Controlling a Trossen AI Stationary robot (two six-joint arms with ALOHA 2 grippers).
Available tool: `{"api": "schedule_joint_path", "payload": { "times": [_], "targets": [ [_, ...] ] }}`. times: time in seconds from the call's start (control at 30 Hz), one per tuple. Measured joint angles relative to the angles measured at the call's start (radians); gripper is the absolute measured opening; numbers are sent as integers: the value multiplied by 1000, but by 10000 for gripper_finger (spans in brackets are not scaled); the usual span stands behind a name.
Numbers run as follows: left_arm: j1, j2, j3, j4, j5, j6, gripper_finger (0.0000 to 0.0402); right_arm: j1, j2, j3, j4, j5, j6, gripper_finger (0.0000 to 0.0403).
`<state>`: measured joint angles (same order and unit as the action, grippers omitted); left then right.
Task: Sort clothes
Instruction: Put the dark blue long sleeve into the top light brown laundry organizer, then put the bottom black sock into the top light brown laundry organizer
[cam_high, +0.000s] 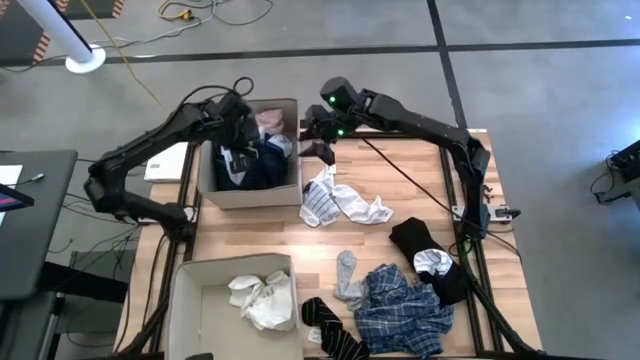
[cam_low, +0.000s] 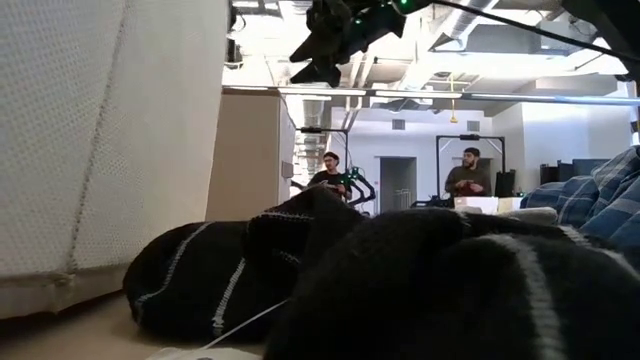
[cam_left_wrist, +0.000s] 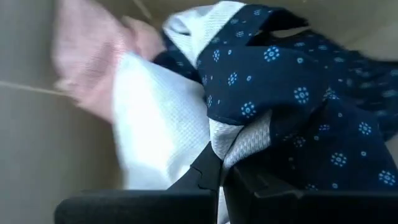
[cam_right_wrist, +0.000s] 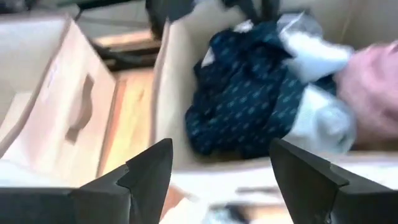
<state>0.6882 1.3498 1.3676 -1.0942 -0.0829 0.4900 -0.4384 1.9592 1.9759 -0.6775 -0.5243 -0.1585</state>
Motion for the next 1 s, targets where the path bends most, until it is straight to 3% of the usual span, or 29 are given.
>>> {"api": "schedule_joint_path", "payload": {
  "times": [0.23, 0.5, 0.73, 1.0],
  "targets": [
    [60, 119, 0, -70, 148, -94, 4, 39, -2, 0, -142, 1, -15, 286],
    [65, 147, 69, -112, 157, -141, 17, 67, -2, 0, -225, 4, -60, 286],
    [64, 93, 188, -140, 152, -164, 112, 63, -2, 0, -264, 4, -61, 286],
    [62, 34, 329, -337, 48, -202, 209, 46, -30, 0, -319, 5, -67, 286]
  ]
}}
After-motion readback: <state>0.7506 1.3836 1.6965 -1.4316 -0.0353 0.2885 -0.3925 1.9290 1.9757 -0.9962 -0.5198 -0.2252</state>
